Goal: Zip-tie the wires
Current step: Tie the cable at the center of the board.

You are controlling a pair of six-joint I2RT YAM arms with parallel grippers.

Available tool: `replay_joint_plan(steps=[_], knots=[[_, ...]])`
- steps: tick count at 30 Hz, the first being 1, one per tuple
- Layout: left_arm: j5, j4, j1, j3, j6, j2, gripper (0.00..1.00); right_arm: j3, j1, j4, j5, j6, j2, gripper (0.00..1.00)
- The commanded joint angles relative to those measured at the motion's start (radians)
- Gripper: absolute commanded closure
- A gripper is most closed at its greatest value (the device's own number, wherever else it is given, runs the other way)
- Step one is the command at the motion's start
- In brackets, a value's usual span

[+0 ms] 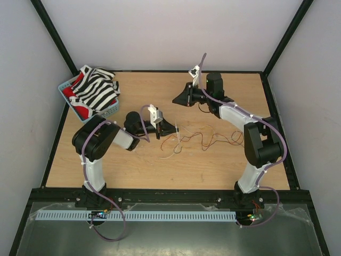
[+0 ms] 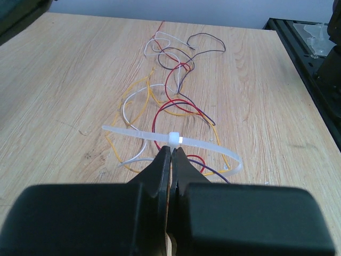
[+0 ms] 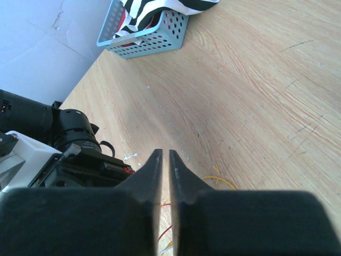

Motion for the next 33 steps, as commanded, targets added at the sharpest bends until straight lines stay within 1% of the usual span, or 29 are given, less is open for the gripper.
replay_joint_plan(steps=[1, 4, 5, 7, 10, 17, 25, 31, 33], knots=[[0.032, 0.031, 0.018, 0.006, -0.030, -0.012, 1.00, -0.021, -0.006, -0.062, -0.006, -0.056, -0.027, 0.74], [0.037, 0.031, 0.020, 0.015, -0.039, 0.000, 1.00, -0.093, -0.006, -0.066, -0.026, -0.065, -0.072, 0.59], [0.037, 0.031, 0.020, 0.016, -0.037, 0.001, 1.00, -0.114, -0.005, -0.066, -0.034, -0.065, -0.085, 0.56], [0.036, 0.032, 0.020, 0.016, -0.035, 0.002, 1.00, -0.151, -0.005, -0.078, -0.046, -0.070, -0.103, 0.52], [0.034, 0.031, 0.021, 0.017, -0.033, 0.003, 1.00, -0.188, -0.005, -0.084, -0.071, -0.075, -0.118, 0.51], [0.035, 0.031, 0.024, 0.019, -0.035, 0.004, 1.00, -0.245, 0.009, -0.016, -0.102, -0.035, -0.152, 0.51], [0.041, 0.031, 0.023, 0.023, -0.037, 0.010, 1.00, -0.251, 0.037, 0.052, -0.133, 0.028, -0.146, 0.52], [0.041, 0.032, 0.023, 0.026, -0.040, 0.014, 1.00, -0.247, 0.040, 0.052, -0.129, 0.037, -0.156, 0.53], [0.044, 0.032, 0.022, 0.028, -0.042, 0.015, 1.00, -0.245, 0.041, 0.036, -0.105, 0.025, -0.165, 0.53]])
